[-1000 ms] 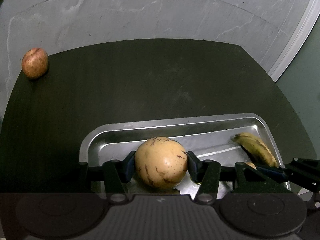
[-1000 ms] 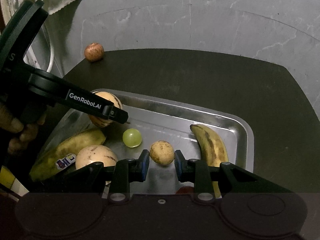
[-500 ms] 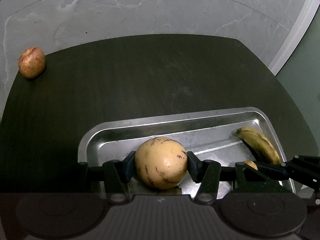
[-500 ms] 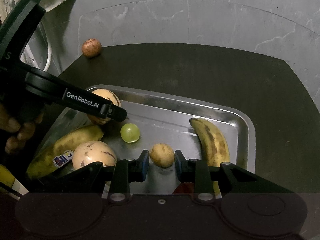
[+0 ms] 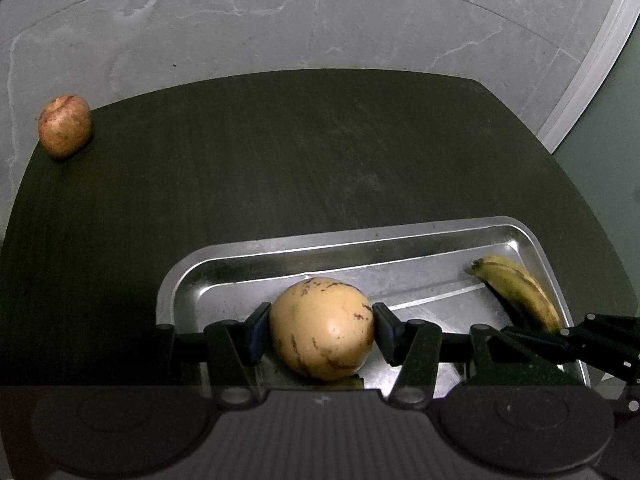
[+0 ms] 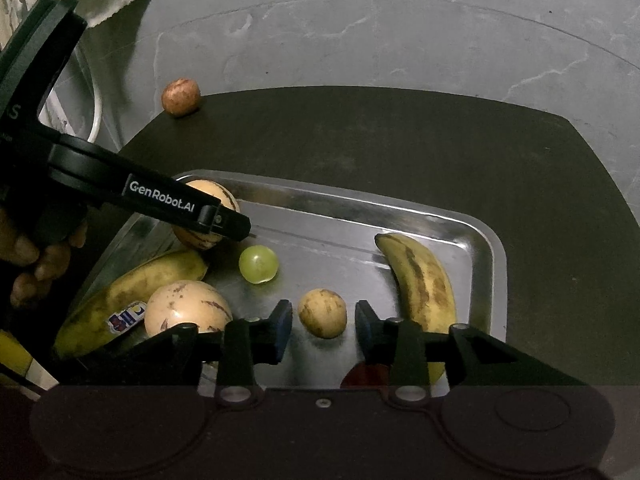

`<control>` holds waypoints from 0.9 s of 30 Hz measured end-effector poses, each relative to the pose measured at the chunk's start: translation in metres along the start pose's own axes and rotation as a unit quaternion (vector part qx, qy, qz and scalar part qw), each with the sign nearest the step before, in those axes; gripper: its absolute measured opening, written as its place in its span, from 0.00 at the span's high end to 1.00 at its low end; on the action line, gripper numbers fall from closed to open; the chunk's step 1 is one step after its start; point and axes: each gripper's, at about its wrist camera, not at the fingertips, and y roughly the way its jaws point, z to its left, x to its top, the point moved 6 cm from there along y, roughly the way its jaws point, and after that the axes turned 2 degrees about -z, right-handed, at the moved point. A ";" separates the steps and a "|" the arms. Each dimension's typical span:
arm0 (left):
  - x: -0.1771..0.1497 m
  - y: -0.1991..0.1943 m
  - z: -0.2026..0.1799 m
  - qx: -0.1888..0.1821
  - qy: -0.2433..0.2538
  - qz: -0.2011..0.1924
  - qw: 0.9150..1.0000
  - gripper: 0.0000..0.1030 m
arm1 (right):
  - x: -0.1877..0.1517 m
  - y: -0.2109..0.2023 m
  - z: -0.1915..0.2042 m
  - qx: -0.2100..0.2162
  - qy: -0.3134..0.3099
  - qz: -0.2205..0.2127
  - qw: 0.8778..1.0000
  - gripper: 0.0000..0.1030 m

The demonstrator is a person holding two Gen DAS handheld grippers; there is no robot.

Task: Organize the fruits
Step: 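Lower the striped melon into the tray and open the left tool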

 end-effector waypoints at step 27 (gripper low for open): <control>0.001 -0.023 -0.002 0.017 -0.007 -0.039 0.999 0.06 | -0.003 -0.038 -0.005 0.002 0.022 -0.060 0.998 0.13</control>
